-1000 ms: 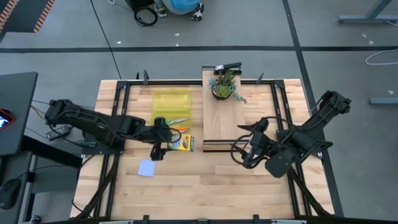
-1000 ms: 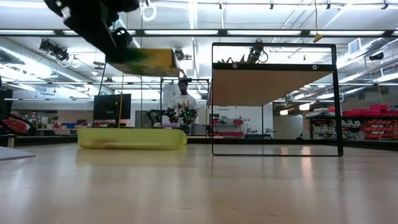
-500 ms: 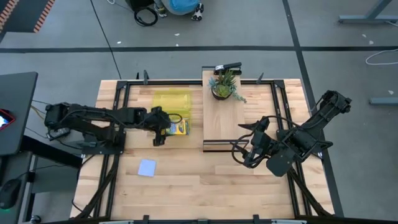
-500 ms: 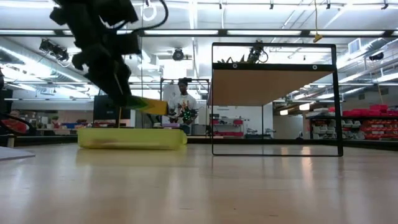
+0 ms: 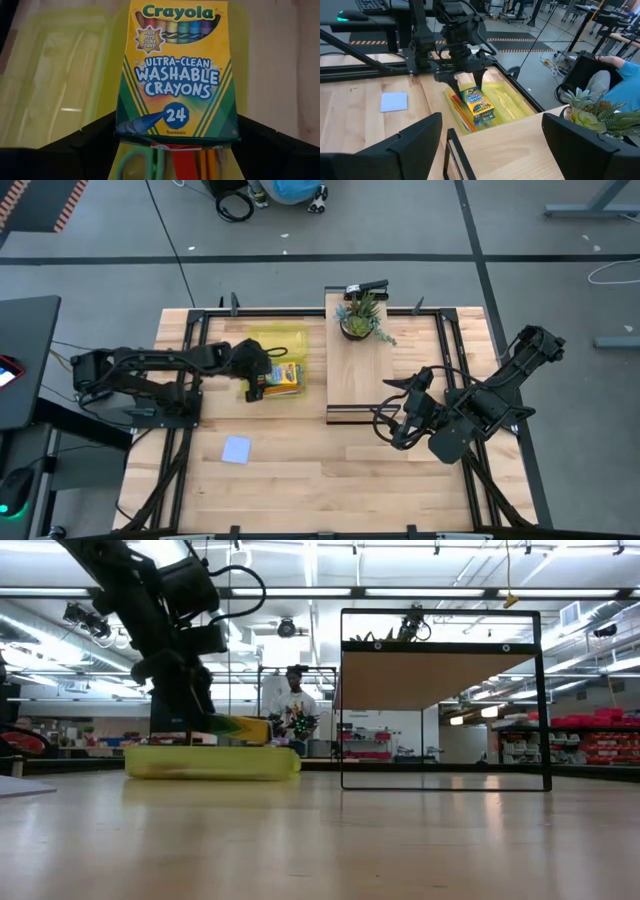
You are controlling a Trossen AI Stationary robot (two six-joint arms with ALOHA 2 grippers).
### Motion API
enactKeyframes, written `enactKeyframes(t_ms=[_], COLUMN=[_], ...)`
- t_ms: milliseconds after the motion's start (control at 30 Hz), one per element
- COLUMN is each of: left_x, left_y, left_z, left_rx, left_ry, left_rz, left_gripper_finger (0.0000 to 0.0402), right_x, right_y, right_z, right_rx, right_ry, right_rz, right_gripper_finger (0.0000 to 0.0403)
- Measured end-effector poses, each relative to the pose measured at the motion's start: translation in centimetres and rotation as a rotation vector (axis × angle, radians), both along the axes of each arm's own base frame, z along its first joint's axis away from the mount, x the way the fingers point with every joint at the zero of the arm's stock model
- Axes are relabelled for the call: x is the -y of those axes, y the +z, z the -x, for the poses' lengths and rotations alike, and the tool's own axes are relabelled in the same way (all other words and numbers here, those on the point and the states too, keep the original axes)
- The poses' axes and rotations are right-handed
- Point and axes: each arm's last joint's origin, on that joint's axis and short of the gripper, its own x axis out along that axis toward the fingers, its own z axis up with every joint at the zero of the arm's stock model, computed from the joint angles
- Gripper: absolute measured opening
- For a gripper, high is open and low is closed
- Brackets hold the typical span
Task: Pack school essentials
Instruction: Put the yellow crayon box into the yellow supply box, then put the purple sticky notes into the yellow supply box
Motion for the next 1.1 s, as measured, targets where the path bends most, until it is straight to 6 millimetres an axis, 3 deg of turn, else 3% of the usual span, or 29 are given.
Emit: enactKeyframes(t_ms=[300, 533, 633, 867, 1100], left_x=[-0.1, -0.1, -0.1, 0.5, 3.6], left_y=[-0.8, -1.2, -1.3, 1.2, 2.8], left_z=[0.2, 0.3, 0.5, 0.2, 0.7], left_rx=[0.017, -0.007, -0.027, -0.099, -0.236], left_ry=[-0.025, 0.012, 0.055, 0.056, -0.029], left_rz=[-0.031, 0.003, 0.017, 0.023, 0.170], left_gripper_finger=[0.0341, 0.0393, 0.0392, 0.0398, 0.0387], right_x=[0.0, 0.0, 0.0, 0.0, 0.0], right_y=[0.0, 0.1, 0.1, 0.1, 0.1], right_z=[0.0, -0.1, -0.1, -0.1, -0.1], right_rx=[0.008, 0.020, 0.021, 0.020, 0.017], right_ry=[-0.005, -0.009, -0.009, -0.009, -0.006], right_rz=[-0.012, -0.028, -0.029, -0.028, -0.022], right_gripper_finger=[0.0351, 0.0351, 0.0351, 0.0351, 0.0351])
